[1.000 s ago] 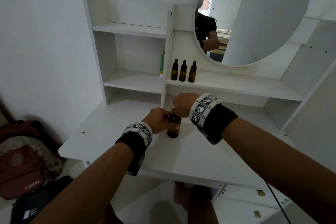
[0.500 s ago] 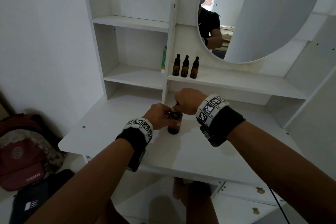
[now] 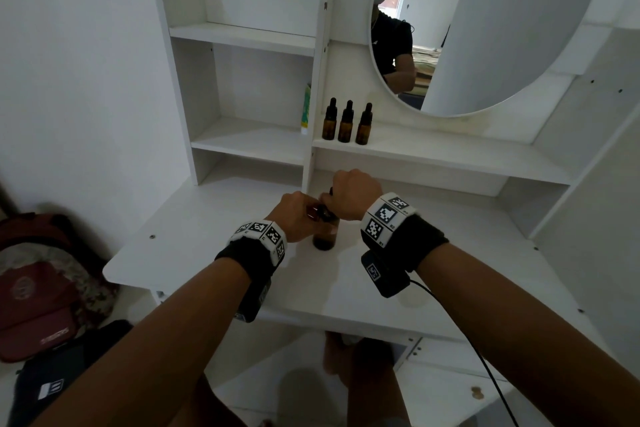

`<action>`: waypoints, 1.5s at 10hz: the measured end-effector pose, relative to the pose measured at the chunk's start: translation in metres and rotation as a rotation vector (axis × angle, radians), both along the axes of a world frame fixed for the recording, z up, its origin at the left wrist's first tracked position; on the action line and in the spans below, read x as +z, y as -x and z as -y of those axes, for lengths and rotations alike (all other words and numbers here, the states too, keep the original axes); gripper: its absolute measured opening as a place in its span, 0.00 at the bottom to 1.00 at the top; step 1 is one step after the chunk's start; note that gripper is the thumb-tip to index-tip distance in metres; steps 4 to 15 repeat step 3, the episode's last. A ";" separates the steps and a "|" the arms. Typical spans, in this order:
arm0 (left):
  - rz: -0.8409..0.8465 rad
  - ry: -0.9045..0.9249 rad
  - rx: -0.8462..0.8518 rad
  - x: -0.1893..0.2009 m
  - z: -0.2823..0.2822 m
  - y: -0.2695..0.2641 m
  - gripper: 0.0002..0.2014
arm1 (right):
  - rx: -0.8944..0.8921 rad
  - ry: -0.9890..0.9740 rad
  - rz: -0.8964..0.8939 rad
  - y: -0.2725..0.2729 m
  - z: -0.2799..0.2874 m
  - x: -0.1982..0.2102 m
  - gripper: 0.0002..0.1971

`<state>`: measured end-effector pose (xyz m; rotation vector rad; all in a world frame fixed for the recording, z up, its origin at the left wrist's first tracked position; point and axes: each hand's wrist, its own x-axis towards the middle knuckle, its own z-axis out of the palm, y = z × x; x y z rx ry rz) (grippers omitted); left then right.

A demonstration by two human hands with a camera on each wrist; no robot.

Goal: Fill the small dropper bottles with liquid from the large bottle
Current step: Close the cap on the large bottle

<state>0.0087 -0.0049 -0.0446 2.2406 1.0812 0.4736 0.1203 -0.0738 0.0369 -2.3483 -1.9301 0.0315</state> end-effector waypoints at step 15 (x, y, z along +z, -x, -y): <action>-0.441 -0.003 0.045 0.003 -0.010 0.017 0.37 | -0.021 -0.081 -0.135 -0.003 0.011 -0.017 0.18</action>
